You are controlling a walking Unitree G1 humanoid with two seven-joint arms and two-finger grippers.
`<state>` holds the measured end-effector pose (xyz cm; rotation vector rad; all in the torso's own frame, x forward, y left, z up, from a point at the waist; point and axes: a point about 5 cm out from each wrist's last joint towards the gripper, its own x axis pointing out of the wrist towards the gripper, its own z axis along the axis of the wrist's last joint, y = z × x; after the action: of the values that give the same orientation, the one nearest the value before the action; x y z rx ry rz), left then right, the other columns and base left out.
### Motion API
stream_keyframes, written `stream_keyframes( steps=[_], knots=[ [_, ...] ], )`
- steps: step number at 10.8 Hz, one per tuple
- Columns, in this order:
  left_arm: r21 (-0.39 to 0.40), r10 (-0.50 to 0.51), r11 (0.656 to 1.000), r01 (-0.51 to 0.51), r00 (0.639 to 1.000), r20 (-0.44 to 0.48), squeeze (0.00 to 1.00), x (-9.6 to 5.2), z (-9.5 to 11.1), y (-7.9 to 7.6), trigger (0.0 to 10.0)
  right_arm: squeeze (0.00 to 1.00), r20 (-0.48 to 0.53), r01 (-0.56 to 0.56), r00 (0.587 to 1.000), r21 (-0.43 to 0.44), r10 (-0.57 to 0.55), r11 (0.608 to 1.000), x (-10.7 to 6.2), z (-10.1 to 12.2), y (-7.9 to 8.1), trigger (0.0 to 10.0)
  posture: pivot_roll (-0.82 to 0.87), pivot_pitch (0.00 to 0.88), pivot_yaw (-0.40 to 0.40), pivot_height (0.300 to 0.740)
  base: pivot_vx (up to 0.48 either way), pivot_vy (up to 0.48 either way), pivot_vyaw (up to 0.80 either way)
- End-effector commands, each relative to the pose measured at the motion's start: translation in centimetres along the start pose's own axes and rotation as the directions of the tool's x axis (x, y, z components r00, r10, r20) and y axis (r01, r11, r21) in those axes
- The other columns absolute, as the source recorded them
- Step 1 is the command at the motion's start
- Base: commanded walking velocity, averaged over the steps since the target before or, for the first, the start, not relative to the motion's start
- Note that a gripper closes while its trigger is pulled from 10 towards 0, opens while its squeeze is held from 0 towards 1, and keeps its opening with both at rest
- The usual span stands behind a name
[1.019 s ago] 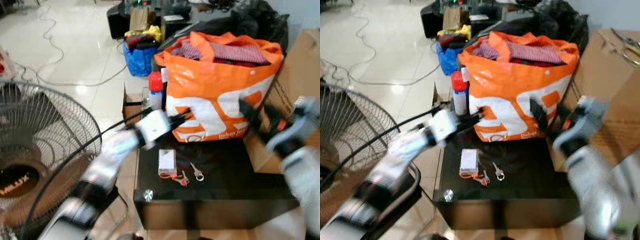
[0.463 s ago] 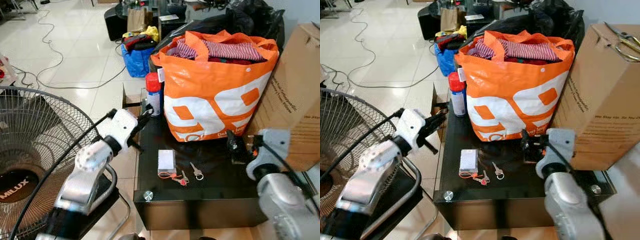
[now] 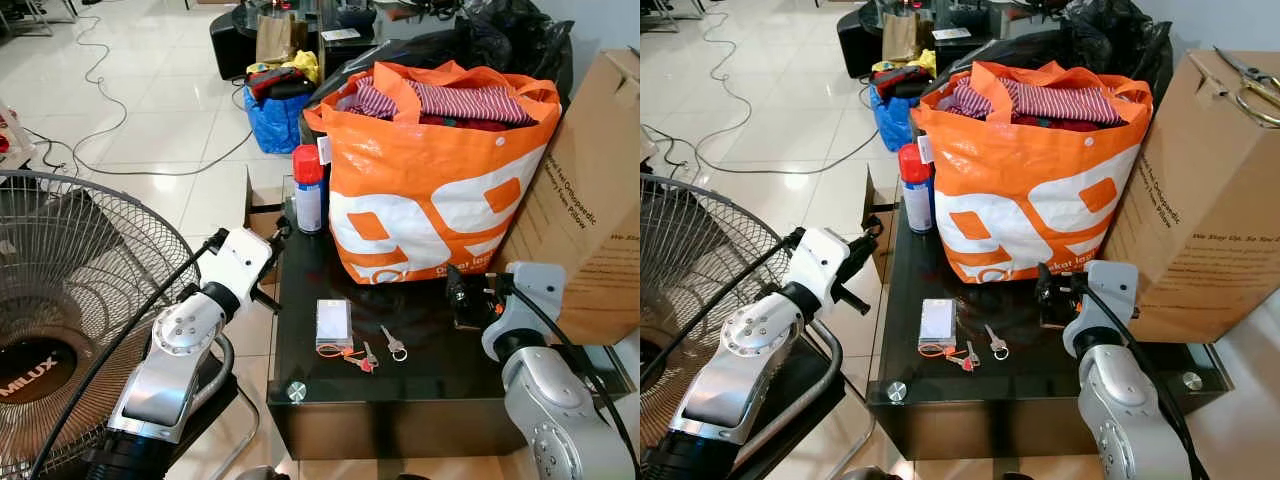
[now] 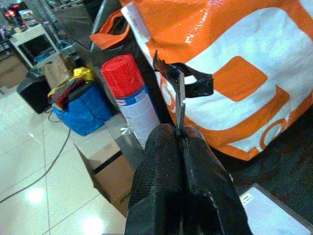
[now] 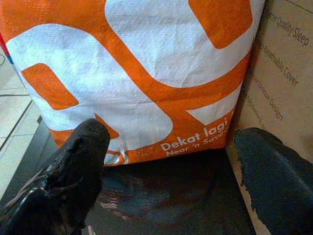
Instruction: Hang keys on a hook
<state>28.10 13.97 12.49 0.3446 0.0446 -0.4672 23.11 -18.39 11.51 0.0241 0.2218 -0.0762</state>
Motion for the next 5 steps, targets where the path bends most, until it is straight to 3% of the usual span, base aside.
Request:
stream_keyframes(
  steps=[1,5],
  knots=[
    [-0.001,0.037,0.999,-0.037,0.999,0.018,0.00,0.04,0.57,0.60,10.0,0.00,0.031,0.011,0.999,-0.021,-0.010,1.000,0.47,0.57,0.18,10.0,-0.08,0.000,0.055,0.740,0.000,0.000,0.00],
    [-0.005,0.069,0.998,-0.069,0.998,0.004,0.00,0.44,0.56,0.56,10.0,0.00,0.028,0.022,0.999,-0.054,-0.021,0.998,0.91,0.60,0.00,10.0,-0.08,0.000,0.049,0.740,0.000,0.000,0.00]
  ],
)
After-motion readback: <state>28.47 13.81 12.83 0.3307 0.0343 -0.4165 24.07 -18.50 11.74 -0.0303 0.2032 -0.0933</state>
